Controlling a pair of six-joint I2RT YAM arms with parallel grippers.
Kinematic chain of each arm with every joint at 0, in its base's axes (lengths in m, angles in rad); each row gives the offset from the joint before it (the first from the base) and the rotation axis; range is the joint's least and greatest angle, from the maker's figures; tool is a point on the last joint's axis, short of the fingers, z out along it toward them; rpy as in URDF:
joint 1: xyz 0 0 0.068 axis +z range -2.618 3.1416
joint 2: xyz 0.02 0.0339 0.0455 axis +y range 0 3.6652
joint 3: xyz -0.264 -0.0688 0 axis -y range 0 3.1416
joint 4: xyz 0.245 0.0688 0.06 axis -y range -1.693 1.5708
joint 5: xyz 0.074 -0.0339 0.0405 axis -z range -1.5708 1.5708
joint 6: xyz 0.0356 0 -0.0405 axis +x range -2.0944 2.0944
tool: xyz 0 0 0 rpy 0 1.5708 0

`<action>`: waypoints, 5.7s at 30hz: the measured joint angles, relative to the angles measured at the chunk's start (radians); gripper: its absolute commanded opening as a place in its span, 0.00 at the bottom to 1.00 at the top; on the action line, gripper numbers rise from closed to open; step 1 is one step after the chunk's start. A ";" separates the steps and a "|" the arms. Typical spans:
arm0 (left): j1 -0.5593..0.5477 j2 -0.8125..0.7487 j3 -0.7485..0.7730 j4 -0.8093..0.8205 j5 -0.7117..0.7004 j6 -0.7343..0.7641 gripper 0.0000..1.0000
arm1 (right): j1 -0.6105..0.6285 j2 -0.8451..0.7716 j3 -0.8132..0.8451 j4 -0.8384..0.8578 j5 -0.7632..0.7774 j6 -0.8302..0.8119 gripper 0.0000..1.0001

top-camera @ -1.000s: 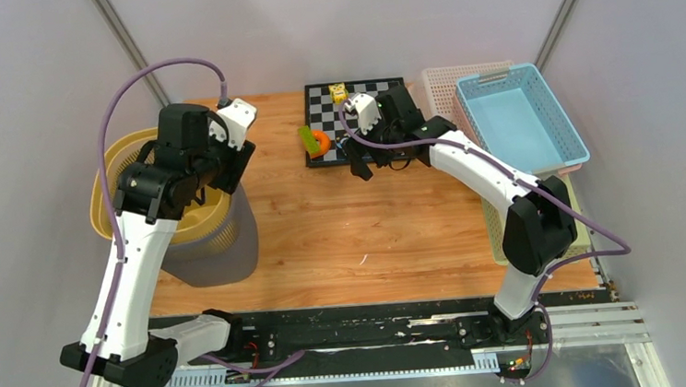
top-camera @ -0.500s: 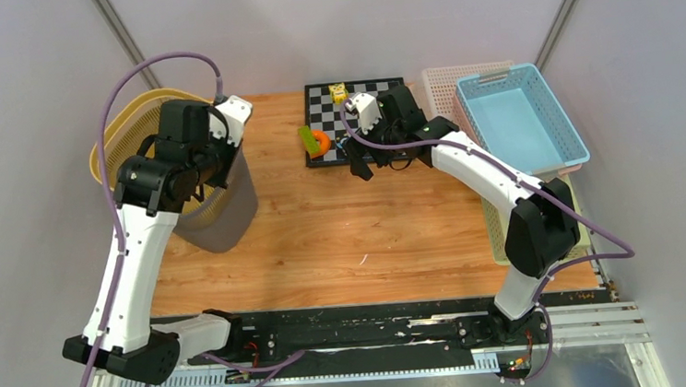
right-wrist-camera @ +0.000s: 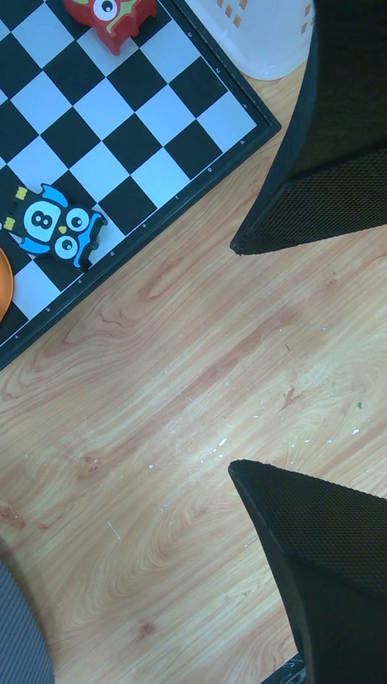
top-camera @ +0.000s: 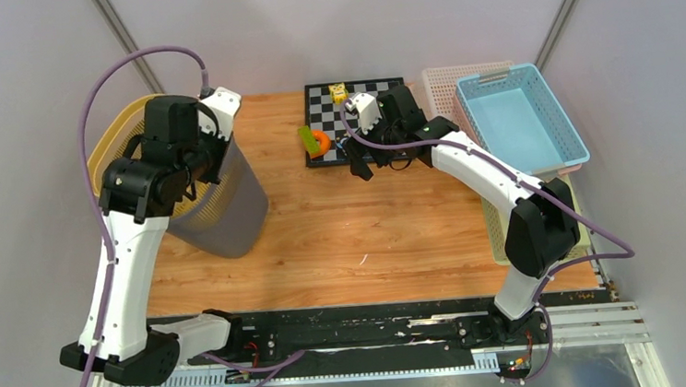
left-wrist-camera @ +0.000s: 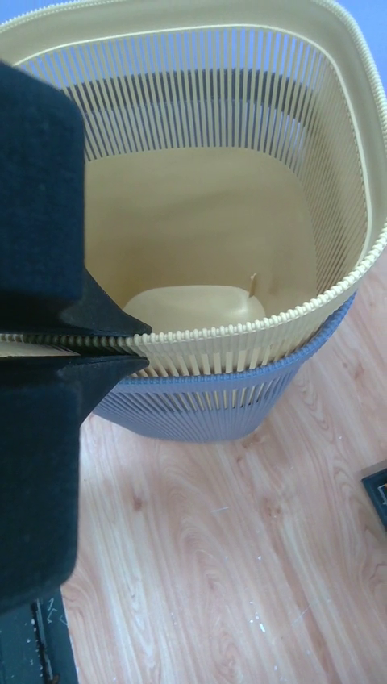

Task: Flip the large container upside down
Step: Pick up the container from the container, then place the container at the center of the board.

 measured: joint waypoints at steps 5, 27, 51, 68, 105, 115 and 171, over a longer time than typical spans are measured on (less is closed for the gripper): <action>0.000 0.003 0.068 -0.013 -0.005 0.008 0.00 | 0.000 0.000 0.000 0.000 0.000 0.000 1.00; 0.000 0.062 0.285 -0.153 0.055 0.086 0.00 | 0.000 -0.002 0.013 0.005 -0.153 0.033 1.00; 0.000 -0.028 0.212 -0.198 0.265 0.113 0.00 | 0.295 0.309 0.641 0.096 -0.338 0.397 1.00; 0.001 -0.036 0.159 -0.209 0.309 0.132 0.00 | 0.295 0.303 0.669 0.118 -0.374 0.466 1.00; 0.009 -0.086 0.343 -0.017 0.145 0.128 0.00 | 0.288 0.296 0.657 -0.003 -0.413 0.327 1.00; 0.035 -0.138 0.484 0.151 0.217 0.084 0.00 | 0.196 0.132 0.602 -0.021 -0.473 0.293 1.00; -0.090 0.084 -0.200 1.217 0.882 -1.065 0.00 | -0.492 -0.795 -0.335 -0.337 -0.580 -0.140 1.00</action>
